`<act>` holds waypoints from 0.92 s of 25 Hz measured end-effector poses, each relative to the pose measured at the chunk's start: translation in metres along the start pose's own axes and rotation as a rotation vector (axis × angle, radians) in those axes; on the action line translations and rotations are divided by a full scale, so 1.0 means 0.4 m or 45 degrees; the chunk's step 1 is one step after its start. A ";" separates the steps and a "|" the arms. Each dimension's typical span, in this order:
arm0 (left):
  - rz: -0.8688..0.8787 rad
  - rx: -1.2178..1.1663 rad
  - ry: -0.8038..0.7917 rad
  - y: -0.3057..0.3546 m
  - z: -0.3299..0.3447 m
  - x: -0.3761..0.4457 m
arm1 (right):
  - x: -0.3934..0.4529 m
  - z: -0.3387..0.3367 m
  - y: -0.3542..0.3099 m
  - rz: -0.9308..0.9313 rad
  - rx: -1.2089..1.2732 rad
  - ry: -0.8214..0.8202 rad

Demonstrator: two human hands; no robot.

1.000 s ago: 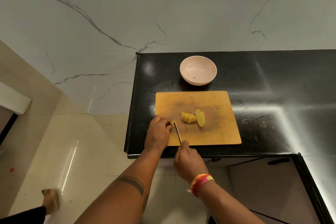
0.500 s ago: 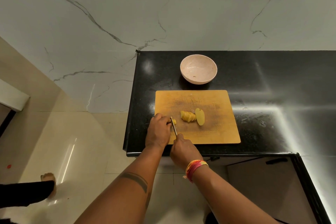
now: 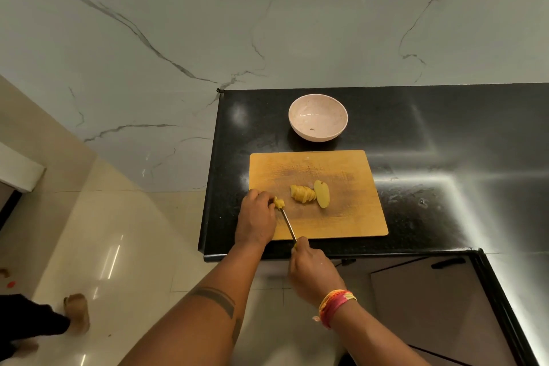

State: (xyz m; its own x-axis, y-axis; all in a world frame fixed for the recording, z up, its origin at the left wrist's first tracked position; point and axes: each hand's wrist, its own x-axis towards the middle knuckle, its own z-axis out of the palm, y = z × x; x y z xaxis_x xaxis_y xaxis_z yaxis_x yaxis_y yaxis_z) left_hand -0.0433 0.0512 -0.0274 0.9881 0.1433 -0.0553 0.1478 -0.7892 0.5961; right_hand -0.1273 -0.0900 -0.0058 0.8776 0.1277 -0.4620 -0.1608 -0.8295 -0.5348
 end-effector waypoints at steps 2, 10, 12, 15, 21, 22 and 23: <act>0.037 -0.058 -0.031 -0.003 -0.007 -0.010 | 0.005 -0.005 0.002 0.017 0.043 0.079; -0.013 -0.038 -0.194 0.014 0.005 0.025 | 0.069 0.005 -0.058 0.136 0.107 0.050; 0.012 0.003 -0.172 0.016 0.006 0.048 | 0.094 -0.005 -0.072 0.157 0.125 0.039; 0.012 -0.017 -0.155 0.019 0.000 0.097 | 0.139 -0.031 -0.093 0.110 0.043 0.026; 0.034 0.096 -0.198 0.011 -0.007 0.224 | 0.218 -0.071 -0.135 0.085 0.087 0.041; 0.027 0.122 -0.195 0.015 -0.008 0.227 | 0.217 -0.070 -0.131 0.104 0.127 0.050; 0.022 0.134 -0.179 0.021 -0.009 0.222 | 0.209 -0.067 -0.123 0.114 0.154 0.057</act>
State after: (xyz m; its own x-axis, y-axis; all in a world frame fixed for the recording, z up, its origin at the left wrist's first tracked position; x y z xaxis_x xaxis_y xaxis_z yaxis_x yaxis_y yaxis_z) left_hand 0.0457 0.0596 -0.0244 0.9855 0.0504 -0.1618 0.1273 -0.8501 0.5110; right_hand -0.0337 -0.0530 0.0009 0.8762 0.0297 -0.4810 -0.2899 -0.7647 -0.5755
